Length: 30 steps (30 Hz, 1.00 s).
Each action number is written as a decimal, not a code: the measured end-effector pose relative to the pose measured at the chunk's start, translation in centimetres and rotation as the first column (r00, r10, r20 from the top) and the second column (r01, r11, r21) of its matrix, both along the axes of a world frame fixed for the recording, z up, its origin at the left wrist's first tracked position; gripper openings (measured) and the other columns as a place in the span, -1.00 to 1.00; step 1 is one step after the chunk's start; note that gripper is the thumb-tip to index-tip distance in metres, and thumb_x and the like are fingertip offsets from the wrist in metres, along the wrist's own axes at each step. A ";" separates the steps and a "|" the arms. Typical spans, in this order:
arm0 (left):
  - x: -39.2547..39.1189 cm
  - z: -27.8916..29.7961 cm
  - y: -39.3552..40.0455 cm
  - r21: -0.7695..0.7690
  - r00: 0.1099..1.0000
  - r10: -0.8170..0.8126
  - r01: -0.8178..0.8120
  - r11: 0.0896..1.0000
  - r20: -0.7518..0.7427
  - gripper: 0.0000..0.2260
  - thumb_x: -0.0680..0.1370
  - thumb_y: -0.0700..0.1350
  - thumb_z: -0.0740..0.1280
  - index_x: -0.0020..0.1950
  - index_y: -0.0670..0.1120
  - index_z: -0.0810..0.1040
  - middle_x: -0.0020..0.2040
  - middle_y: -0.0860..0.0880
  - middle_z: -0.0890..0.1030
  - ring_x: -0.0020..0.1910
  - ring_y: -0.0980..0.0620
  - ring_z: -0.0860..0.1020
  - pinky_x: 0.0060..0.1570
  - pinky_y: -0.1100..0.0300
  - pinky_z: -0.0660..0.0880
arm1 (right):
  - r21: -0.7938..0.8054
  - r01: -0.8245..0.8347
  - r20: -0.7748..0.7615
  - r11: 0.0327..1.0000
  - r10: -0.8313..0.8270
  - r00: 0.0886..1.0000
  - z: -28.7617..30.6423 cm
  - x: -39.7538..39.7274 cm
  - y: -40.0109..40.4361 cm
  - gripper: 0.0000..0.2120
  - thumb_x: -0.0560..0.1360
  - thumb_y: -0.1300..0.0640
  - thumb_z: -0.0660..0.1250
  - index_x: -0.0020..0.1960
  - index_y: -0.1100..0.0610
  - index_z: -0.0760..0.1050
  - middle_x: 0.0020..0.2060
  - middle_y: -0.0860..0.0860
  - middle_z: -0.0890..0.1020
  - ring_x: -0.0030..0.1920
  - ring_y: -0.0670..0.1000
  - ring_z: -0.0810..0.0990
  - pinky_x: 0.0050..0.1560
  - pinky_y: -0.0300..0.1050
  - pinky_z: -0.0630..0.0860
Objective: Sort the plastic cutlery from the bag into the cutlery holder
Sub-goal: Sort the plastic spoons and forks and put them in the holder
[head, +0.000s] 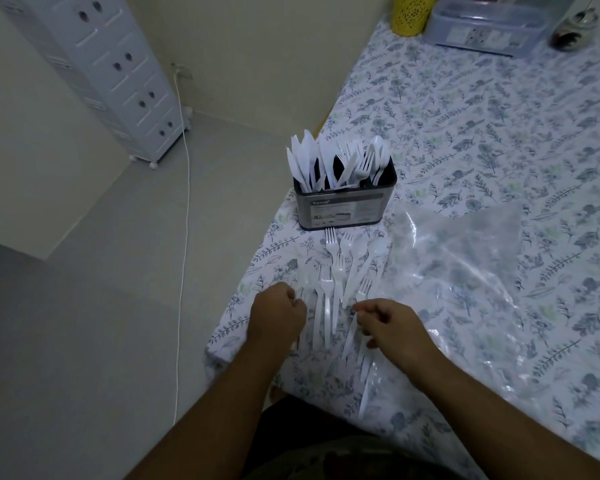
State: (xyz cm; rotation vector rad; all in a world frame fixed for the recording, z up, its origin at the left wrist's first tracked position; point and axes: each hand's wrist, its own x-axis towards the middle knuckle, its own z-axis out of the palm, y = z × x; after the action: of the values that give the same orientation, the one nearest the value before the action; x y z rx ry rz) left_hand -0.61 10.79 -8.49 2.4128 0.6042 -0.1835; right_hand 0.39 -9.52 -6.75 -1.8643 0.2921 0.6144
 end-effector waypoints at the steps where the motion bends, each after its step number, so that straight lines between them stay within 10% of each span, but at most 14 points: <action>1: -0.1 0.3 -0.4 -0.013 0.999 -0.019 0.020 1.000 0.047 -0.92 0.52 -0.13 0.37 -0.10 -0.14 0.58 -0.25 0.01 0.60 -0.27 0.03 0.56 -0.27 0.22 0.48 | 0.033 0.012 -0.014 0.999 -0.011 1.000 0.1 0.0 0.1 -0.87 0.59 0.18 0.37 0.08 0.08 0.67 -0.10 0.13 0.71 -0.12 0.08 0.69 -0.17 -0.15 0.67; 8: -2.4 2.3 -5.1 -0.245 0.891 -0.401 0.445 0.861 0.211 -0.85 0.53 -0.04 0.41 0.05 -0.01 0.70 -0.13 0.08 0.72 -0.23 0.23 0.63 -0.15 0.36 0.55 | 0.192 0.064 -0.117 0.979 -0.041 0.992 -0.1 -0.5 0.4 -0.74 0.62 0.01 0.33 0.03 0.19 0.65 -0.01 0.21 0.72 0.04 0.22 0.70 0.13 0.24 0.64; 16: -1.7 -0.9 -1.7 -0.037 0.993 -0.020 0.024 0.999 0.117 -0.84 0.53 -0.16 0.40 0.06 -0.10 0.49 -0.04 0.00 0.47 -0.06 0.08 0.44 -0.14 0.34 0.32 | 0.166 0.274 -0.191 0.947 -0.241 0.951 -0.7 -0.4 -2.4 -0.78 0.67 0.11 0.21 0.08 0.17 0.61 -0.25 0.12 0.60 -0.32 0.05 0.53 -0.26 -0.02 0.51; 25: -1.8 -1.2 -1.2 -0.021 0.990 0.000 0.003 1.000 0.144 -0.87 0.57 -0.24 0.30 0.06 -0.17 0.62 -0.09 -0.04 0.62 -0.07 0.00 0.58 -0.11 0.25 0.44 | 0.257 0.434 -0.221 0.863 -0.385 0.896 0.0 -1.5 -3.4 -0.77 0.68 0.12 0.23 0.11 0.25 0.59 -0.36 0.09 0.51 -0.39 0.03 0.49 -0.32 -0.04 0.50; 30: -1.9 0.8 -4.2 -0.162 0.981 -0.031 0.062 0.985 0.191 -0.85 0.58 -0.17 0.34 0.12 -0.12 0.62 -0.13 0.06 0.62 -0.18 0.22 0.57 -0.25 0.52 0.44 | 0.283 0.461 -0.219 0.841 -0.411 0.885 -0.1 -1.5 -4.3 -0.76 0.66 0.09 0.28 0.07 0.30 0.52 -0.34 0.08 0.51 -0.45 -0.06 0.50 -0.42 -0.20 0.50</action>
State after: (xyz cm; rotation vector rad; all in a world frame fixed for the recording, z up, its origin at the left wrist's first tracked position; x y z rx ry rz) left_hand -2.56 6.60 -7.68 2.2512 0.4286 -0.0238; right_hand -1.09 -13.81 -6.89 -1.3665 0.6564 0.4513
